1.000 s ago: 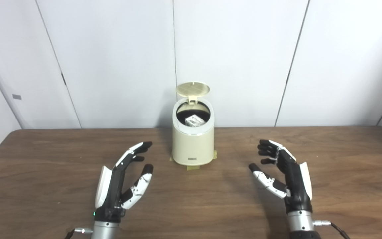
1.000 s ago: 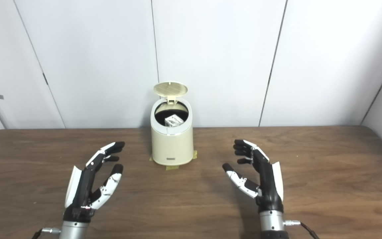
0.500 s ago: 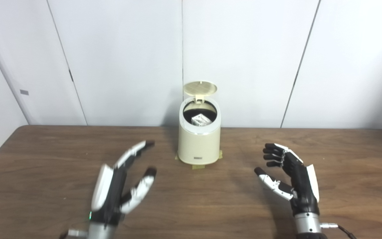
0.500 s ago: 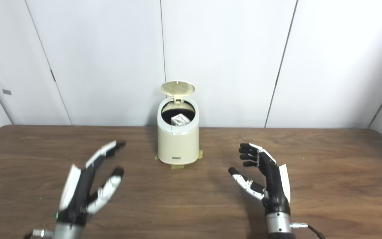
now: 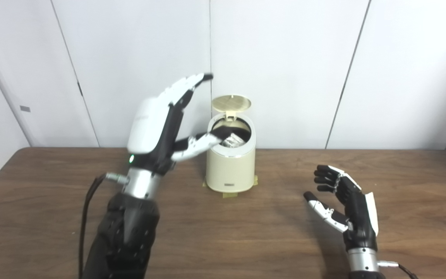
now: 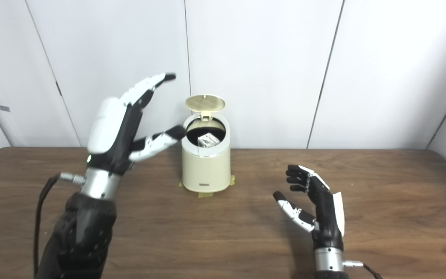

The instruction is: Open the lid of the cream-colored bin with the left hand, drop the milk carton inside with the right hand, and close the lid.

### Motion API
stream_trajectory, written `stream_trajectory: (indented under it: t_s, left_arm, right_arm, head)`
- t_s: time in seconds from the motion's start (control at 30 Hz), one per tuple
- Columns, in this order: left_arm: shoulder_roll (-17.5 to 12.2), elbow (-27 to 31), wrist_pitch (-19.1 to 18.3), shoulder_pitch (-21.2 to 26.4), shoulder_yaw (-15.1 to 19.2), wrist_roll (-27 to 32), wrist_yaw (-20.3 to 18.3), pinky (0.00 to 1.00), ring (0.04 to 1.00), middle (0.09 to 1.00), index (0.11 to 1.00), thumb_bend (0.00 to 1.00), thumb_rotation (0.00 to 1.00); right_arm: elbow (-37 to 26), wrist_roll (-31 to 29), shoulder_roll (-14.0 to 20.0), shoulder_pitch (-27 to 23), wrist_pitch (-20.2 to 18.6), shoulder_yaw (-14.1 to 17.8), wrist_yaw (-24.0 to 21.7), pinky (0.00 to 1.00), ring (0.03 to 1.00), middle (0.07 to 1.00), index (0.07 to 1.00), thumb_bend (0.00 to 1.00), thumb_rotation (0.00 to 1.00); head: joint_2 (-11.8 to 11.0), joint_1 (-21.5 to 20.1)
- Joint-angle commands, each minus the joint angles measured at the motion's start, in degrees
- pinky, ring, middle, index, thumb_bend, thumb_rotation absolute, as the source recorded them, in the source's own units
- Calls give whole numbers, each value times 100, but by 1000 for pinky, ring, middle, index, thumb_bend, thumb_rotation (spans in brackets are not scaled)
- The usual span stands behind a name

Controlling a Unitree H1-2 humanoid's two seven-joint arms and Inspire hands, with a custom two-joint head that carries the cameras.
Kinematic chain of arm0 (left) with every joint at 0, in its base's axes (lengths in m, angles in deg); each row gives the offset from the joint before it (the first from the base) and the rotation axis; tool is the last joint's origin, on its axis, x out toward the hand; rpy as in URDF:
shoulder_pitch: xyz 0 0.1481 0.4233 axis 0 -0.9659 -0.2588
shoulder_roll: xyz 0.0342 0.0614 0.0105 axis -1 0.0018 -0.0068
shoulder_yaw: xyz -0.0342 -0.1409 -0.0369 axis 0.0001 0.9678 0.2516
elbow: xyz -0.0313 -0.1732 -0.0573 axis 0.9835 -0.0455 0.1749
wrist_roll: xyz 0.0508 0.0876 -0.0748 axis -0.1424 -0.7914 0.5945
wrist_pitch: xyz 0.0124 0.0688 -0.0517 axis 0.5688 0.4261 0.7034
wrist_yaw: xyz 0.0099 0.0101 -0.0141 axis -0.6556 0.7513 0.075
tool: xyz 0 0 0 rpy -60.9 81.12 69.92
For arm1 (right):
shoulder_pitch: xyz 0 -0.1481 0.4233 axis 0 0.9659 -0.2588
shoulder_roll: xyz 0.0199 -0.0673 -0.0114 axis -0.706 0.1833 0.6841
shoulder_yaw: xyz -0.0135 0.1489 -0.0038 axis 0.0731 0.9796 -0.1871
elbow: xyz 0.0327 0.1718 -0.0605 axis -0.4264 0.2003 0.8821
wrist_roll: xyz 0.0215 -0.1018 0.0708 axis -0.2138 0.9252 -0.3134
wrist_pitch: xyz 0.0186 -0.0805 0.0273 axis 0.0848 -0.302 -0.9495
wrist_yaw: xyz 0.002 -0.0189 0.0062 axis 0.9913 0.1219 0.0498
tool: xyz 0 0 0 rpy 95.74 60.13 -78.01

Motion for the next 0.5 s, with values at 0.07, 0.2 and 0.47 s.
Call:
stream_trajectory:
  t_s: [0.07, 0.2, 0.47]
  left_arm:
    - [88, -275, -361, 631, -238, -584, -140, 997, 990, 914, 912, 875, 982]
    - [87, -572, -744, 1047, -416, -928, -492, 1000, 1000, 932, 929, 867, 983]
    - [6, -1460, -1351, 1935, -666, -1216, -1068, 1000, 1000, 928, 932, 920, 996]
  right_arm:
    - [206, 101, 42, 229, 57, 54, 2, 626, 684, 698, 688, 293, 181]
    - [312, 125, 35, 162, 142, 39, 16, 607, 678, 694, 684, 280, 129]
    - [492, 30, 4, 70, 351, -36, -56, 594, 671, 685, 676, 286, 137]
  head:
    - [-27, 53]
    - [-28, 73]
    - [-71, 95]
